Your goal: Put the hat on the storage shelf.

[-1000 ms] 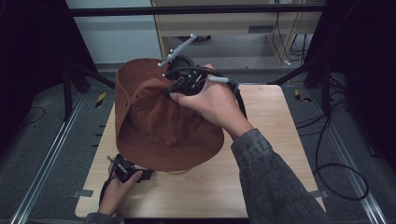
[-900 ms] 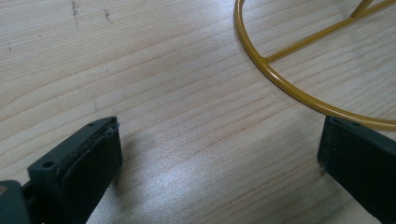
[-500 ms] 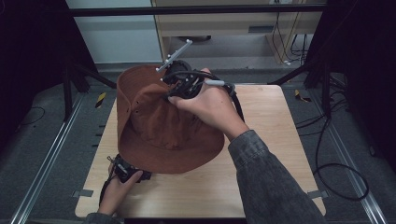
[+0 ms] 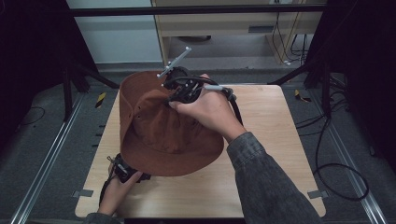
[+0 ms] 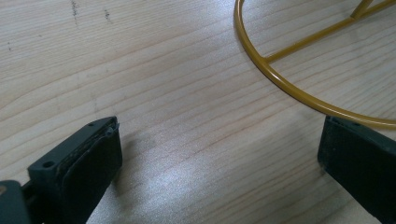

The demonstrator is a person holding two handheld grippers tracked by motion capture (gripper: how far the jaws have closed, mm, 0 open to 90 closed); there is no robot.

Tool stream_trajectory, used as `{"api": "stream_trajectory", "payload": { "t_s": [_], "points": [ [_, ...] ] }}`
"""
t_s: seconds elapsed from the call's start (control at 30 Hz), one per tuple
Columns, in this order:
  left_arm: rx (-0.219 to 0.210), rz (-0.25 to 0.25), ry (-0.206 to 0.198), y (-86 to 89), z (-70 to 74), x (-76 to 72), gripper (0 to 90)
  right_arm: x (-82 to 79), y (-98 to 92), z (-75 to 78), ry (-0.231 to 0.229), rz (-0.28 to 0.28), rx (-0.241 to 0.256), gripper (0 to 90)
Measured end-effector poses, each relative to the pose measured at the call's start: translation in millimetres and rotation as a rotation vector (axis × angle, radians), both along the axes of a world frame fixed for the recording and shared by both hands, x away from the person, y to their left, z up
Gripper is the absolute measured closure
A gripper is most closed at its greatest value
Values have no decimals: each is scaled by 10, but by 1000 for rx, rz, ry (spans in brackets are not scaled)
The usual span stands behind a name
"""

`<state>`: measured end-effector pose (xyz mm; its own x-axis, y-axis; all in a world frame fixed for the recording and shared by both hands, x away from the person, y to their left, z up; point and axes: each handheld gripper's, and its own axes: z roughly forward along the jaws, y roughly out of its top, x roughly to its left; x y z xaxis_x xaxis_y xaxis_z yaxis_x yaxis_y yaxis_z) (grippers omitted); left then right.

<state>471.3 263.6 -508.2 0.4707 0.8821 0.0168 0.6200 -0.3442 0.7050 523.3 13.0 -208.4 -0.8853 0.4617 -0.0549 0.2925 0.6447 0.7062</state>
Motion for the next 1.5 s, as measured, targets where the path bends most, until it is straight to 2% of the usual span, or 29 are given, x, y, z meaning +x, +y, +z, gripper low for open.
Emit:
{"api": "stream_trajectory", "payload": {
  "t_s": [0.47,0.9,1.5],
  "points": [
    [0,0,0,0,0,0,0,16,9,-56,14,1,5,858],
    [0,0,0,0,0,0,0,33,13,-152,14,2,36,853],
    [0,1,0,-1,0,0,0,61,26,-220,20,-1,43,811]
  ]
}}
